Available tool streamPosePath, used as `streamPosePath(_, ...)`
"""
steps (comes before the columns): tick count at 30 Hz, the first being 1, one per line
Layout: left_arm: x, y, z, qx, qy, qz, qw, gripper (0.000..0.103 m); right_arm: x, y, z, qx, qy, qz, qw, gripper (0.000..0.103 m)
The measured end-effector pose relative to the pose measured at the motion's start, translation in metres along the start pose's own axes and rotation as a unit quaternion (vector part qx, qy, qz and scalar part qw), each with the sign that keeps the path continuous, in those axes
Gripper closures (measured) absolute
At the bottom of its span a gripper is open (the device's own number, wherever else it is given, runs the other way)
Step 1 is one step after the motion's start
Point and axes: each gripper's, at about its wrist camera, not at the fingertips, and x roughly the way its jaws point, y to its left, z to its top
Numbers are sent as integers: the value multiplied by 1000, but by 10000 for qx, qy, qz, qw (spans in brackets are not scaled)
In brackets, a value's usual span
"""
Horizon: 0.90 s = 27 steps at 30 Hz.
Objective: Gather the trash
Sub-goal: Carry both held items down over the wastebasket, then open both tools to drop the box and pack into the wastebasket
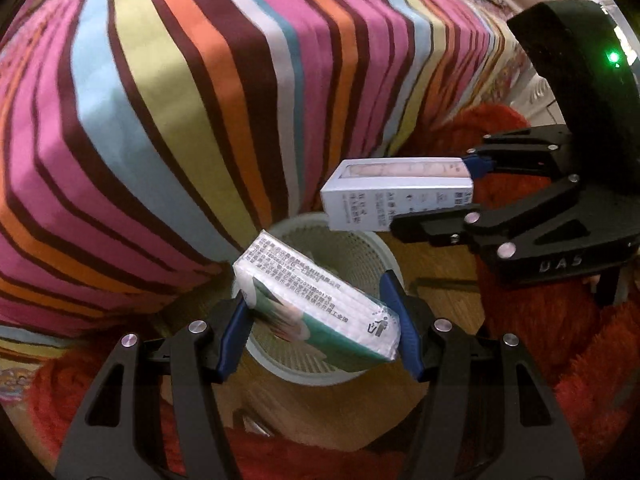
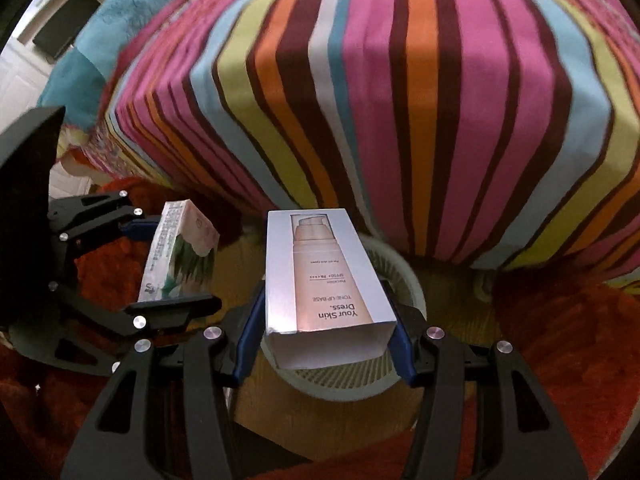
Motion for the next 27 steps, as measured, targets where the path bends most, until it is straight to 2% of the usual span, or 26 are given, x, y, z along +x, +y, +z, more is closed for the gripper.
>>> streamPosePath(5, 29, 6, 0, -98, 667, -219, 9975, 42, 28, -3, 2, 258, 666, 150, 9973, 52)
streamPosePath(12, 78, 19, 4, -326, 1605, -440, 9855, 42, 67, -15, 2, 812, 1431, 340, 9858, 52)
streamPosePath(15, 99, 20, 1, -331, 1976, -480, 9785, 42, 77, -22, -2, 1055, 1631, 390, 9802, 52)
streamPosePath(23, 126, 18, 9, -321, 2298, -521, 9713, 41, 98, -34, 1, 1531, 1947, 494, 9676, 52)
streamPosePath(26, 140, 26, 10, -479, 2461, -427, 9671, 33, 106, -38, 3, 1711, 2061, 567, 9618, 50)
streamPosePath(27, 143, 28, 9, -542, 2519, -364, 9656, 25, 108, -39, 3, 1759, 2118, 592, 9595, 41)
